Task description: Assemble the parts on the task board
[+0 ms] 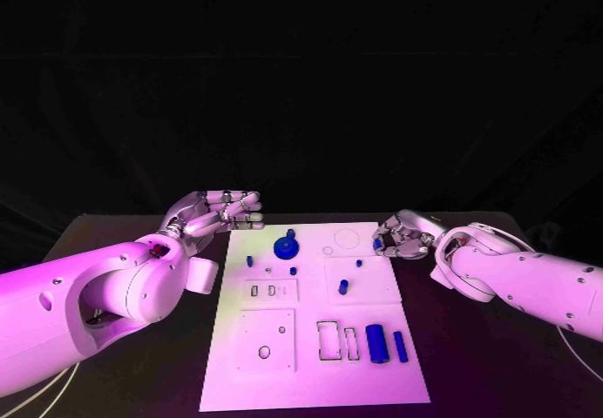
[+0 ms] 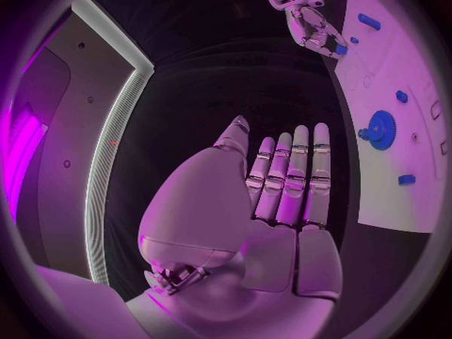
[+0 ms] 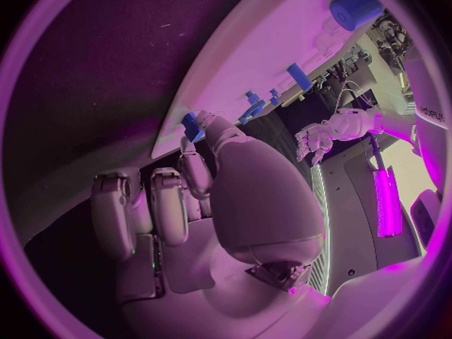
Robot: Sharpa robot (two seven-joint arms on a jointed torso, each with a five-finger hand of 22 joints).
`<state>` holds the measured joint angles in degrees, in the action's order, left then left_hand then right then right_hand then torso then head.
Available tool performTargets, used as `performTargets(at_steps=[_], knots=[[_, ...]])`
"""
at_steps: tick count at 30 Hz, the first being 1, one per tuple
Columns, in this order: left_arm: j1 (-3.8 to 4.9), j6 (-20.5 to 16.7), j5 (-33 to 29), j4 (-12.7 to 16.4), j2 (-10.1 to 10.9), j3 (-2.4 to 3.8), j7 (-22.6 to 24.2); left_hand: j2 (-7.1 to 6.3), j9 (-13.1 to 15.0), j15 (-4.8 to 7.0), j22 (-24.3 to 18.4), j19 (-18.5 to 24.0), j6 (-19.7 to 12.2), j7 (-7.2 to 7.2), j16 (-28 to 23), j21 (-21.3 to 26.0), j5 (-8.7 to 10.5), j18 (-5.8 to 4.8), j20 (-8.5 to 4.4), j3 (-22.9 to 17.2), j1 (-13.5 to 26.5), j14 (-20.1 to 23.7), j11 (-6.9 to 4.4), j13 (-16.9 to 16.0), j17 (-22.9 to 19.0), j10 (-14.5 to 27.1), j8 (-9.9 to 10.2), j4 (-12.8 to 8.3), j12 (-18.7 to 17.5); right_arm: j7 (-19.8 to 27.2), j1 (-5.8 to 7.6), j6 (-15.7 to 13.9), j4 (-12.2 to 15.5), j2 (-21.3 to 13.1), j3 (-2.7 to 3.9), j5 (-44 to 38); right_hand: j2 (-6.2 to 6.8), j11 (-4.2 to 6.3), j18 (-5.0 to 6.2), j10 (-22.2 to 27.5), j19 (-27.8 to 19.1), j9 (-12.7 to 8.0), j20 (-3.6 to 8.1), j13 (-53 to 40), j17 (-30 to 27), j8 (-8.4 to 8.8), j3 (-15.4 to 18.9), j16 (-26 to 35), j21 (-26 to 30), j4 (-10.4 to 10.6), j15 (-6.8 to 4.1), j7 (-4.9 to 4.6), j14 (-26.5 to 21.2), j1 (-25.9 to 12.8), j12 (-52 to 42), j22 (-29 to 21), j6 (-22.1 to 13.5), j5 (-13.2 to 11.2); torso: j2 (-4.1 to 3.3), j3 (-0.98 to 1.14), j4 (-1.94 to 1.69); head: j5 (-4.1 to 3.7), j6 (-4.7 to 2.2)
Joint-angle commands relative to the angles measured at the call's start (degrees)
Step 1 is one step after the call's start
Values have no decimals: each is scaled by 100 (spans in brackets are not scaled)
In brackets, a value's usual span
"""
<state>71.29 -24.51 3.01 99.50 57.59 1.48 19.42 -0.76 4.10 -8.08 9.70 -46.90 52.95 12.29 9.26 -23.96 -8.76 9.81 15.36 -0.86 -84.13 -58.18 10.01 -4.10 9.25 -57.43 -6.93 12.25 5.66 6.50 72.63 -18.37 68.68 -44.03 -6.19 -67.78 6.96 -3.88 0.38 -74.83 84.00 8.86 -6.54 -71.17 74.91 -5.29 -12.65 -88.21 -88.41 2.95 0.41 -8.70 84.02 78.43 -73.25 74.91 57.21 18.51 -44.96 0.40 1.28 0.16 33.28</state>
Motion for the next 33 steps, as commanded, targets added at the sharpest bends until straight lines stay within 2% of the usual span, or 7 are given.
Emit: performTargets(at_steps=[1,9,13,16,22,27,33], knots=[[4,93,-11,9,-5,4,45,-4,-4,7,10,33,-28,20,-19,-19,-19,61,2,7,-62,32,6,5,5,22,30,-37,-36,-14,-15,96,-13,17,-1,-95,-68,0,4,-59,488,6,30,-9,1182,-33,-25,-13,-38,-2,-53,-7,516,8,-22,1393,42,-1,-4,4,7,28,12],[4,86,-11,9,-1,4,40,-4,-4,7,10,33,-28,20,-19,-19,-19,61,2,7,-62,32,6,5,5,22,30,-37,-36,-22,-27,99,-27,39,-1,-108,-126,24,-1,-88,501,15,47,-36,1184,-62,-89,-14,-52,-12,-73,20,517,15,-48,1408,113,-29,0,1,6,24,18],[4,85,-11,8,1,4,39,-4,-4,7,10,33,-28,20,-19,-19,-19,61,2,7,-62,32,6,5,5,22,30,-37,-36,-35,-28,60,-35,42,-1,-110,-195,71,-9,-120,523,46,74,-65,1193,-143,-162,-18,-75,-28,-109,78,520,26,-76,1430,265,-64,0,5,3,20,25],[4,84,-11,6,1,4,39,-4,-4,7,10,33,-28,20,-19,-19,-19,61,2,7,-62,32,6,5,5,22,30,-37,-36,-42,-29,-38,-45,42,-1,-91,-310,139,-18,-165,548,94,121,-105,1204,-261,-280,-23,-102,-56,-165,158,523,57,-112,1456,449,-245,2,4,3,19,28],[4,84,-11,1,3,4,38,-4,-4,7,10,33,-28,20,-19,-19,-19,61,2,7,-62,32,6,5,5,22,30,-37,-36,-38,-29,-306,2,35,0,4,-402,206,-31,-227,581,146,180,-148,1231,-373,-384,-36,-138,-83,-225,235,530,51,-149,1490,572,-261,-1,8,6,28,31],[4,85,-11,-15,5,4,39,-4,-4,7,10,33,-28,20,-19,-19,-19,61,2,7,-62,32,6,5,5,22,30,-37,-36,-155,-8,-459,245,-20,9,142,-461,218,-36,-228,596,160,201,-134,1233,-394,-438,-37,-155,-81,-241,245,530,29,-132,1505,563,-242,11,2,7,59,47],[4,85,-7,-36,6,3,39,-4,-4,7,10,33,-28,20,-19,-19,-19,61,2,7,-62,32,6,5,5,22,30,-37,-36,-430,120,-558,810,-95,32,202,-476,217,-38,-220,600,162,206,-120,1241,-396,-449,-41,-159,-75,-244,244,533,12,-118,1509,549,-249,6,-6,-10,66,56]])
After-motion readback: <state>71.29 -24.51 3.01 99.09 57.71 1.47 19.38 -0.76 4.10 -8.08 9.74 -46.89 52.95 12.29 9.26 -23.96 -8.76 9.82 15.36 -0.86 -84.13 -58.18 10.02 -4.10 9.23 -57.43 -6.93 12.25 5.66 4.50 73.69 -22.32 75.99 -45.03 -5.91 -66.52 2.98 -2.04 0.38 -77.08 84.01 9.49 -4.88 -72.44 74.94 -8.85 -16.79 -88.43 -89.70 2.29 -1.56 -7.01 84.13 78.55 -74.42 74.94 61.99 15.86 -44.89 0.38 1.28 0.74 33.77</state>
